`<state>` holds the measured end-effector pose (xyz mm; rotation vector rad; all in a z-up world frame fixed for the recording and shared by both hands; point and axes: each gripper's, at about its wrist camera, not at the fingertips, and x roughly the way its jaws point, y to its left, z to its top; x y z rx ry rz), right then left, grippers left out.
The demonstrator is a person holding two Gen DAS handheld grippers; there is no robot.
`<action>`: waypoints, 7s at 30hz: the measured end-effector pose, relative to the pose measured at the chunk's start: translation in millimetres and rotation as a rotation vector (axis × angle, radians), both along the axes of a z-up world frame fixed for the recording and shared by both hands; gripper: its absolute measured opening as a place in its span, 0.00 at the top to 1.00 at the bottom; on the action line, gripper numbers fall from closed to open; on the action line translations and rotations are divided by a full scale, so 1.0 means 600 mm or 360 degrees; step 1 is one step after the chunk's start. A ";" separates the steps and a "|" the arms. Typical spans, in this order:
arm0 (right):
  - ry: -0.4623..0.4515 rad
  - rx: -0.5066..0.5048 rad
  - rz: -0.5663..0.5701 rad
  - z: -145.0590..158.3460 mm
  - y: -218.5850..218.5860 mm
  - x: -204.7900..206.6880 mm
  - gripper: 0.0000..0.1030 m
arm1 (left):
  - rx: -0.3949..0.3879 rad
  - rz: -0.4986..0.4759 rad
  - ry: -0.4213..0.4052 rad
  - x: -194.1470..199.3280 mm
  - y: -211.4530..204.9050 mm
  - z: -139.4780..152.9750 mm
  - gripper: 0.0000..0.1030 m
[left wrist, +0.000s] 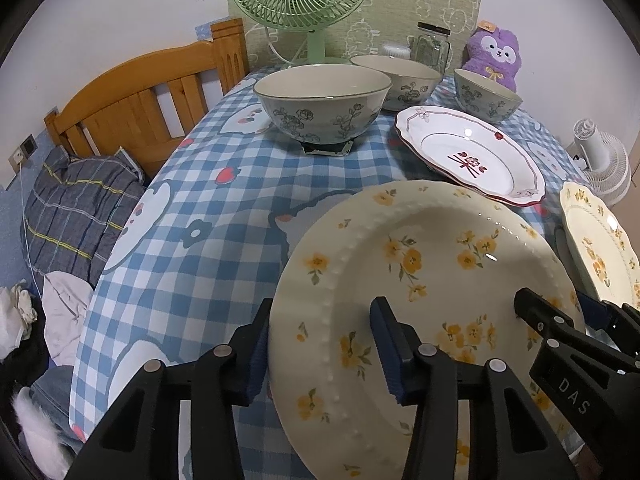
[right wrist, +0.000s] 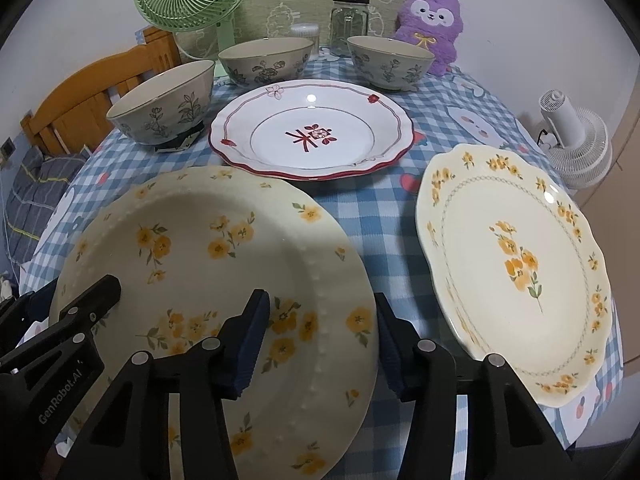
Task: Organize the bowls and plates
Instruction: 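Lift the dotted-rim plate and carry it over the bouquet plate, then lower the dotted-rim plate onto the bouquet plate with both grippers, then open both grippers and pull them back from the stacked plates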
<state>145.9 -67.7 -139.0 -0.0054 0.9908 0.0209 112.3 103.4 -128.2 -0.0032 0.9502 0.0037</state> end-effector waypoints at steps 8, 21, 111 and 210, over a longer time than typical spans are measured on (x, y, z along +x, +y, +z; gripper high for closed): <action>-0.0002 -0.0002 -0.0018 0.005 -0.008 -0.021 0.49 | 0.0006 -0.0019 -0.0004 -0.019 -0.009 0.002 0.53; -0.0061 0.0013 -0.0037 0.028 -0.019 -0.043 0.49 | 0.0006 -0.0017 -0.0041 -0.038 -0.017 0.024 0.55; -0.0110 -0.0006 -0.0594 0.030 -0.387 0.000 0.49 | 0.0005 -0.0524 -0.0101 0.075 -0.386 0.031 0.60; -0.0353 -0.0009 -0.0122 0.131 -0.162 -0.047 0.28 | 0.0053 -0.0234 -0.0243 0.002 -0.169 0.096 0.17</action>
